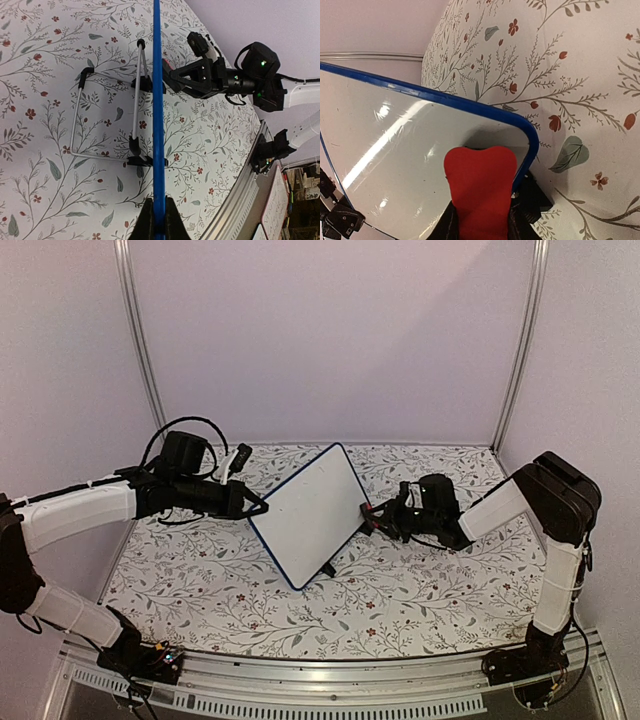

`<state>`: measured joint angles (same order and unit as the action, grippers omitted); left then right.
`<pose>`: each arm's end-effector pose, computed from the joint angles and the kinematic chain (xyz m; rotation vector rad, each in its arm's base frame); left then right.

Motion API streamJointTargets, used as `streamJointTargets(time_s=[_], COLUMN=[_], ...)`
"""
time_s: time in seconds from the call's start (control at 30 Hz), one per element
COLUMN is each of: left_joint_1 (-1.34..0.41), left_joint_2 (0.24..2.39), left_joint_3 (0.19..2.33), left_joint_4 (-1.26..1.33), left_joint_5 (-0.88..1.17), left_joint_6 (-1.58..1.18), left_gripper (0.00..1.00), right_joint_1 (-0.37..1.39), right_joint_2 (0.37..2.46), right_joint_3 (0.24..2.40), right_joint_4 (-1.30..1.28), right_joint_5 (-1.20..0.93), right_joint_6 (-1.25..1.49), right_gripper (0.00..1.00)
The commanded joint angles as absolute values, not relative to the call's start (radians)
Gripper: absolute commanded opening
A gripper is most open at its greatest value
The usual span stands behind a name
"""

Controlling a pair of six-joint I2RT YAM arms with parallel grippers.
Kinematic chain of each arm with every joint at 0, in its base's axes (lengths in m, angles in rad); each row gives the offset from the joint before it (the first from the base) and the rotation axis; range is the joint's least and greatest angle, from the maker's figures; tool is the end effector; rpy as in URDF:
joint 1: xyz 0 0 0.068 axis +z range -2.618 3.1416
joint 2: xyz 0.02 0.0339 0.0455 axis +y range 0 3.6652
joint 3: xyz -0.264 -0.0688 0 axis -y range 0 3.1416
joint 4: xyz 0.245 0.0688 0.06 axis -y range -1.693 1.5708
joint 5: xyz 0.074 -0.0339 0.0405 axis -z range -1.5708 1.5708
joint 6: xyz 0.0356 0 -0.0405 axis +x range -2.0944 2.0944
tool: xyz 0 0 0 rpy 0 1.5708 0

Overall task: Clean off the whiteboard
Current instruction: Erase the whiteboard on the whiteboard stand.

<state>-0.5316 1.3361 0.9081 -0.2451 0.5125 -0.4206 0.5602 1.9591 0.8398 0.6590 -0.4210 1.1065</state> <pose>0.2399 -0.1613 0.2577 0.4266 2.3305 -1.0662 0.3110 0.2122 0.1163 0.3275 2.3012 1.3891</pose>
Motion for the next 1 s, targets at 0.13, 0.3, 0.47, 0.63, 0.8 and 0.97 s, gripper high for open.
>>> streamJointTargets(time_s=[0.13,0.3,0.47,0.63,0.8,0.97], left_joint_1=[-0.531,-0.532,-0.531,-0.532,-0.532,-0.531], left_joint_2=[1.338,1.338,1.335,1.333,1.33,1.329], left_joint_3=[0.92,0.92,0.919,0.919,0.919,0.919], left_joint_4=[-0.203,-0.203,-0.203,-0.202,-0.203,-0.202], left_joint_5=[0.559,0.561,0.56,0.56,0.56,0.559], left_joint_6=[-0.401,-0.401,-0.402,-0.401,-0.402,-0.401], left_gripper=[0.0,0.0,0.0,0.0,0.0,0.0], right_joint_1=[0.612,0.629,0.646,0.663,0.683,0.7], right_joint_2=[1.977,1.98,1.974,1.975,1.99,2.0], right_joint_3=[0.861,0.859,0.859,0.862,0.872,0.878], right_joint_4=[0.651,0.65,0.651,0.644,0.646,0.646], right_joint_5=[-0.446,-0.446,-0.441,-0.427,-0.426,-0.423], right_joint_6=[1.111,1.115,1.119,1.121,1.126,1.129], right_gripper=[0.07,0.07,0.07,0.06,0.07,0.07])
